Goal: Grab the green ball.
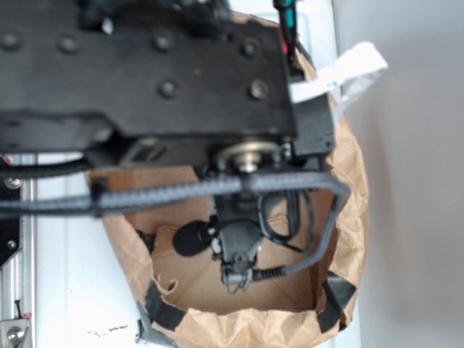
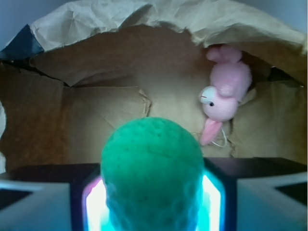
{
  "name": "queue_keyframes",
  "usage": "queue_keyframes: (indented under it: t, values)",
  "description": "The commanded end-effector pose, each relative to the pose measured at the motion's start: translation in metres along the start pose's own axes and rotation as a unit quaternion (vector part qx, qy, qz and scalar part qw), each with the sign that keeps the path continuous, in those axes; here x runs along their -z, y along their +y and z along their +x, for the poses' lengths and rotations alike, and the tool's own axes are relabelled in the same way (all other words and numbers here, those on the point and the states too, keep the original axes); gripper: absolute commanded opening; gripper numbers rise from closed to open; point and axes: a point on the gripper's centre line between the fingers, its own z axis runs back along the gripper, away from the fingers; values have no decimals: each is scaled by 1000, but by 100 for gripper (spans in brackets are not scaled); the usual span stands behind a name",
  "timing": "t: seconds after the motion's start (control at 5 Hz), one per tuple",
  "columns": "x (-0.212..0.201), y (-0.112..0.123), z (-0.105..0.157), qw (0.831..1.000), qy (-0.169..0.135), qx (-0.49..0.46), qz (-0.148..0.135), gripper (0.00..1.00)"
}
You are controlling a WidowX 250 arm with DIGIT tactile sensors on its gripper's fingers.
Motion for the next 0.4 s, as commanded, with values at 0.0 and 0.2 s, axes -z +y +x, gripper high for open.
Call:
queue_keyframes:
  t: [0.0, 0.2]
  values:
    - [-36, -12, 11, 999, -35, 2, -3, 0]
    - [-28, -12, 13, 1000, -29, -3, 0, 0]
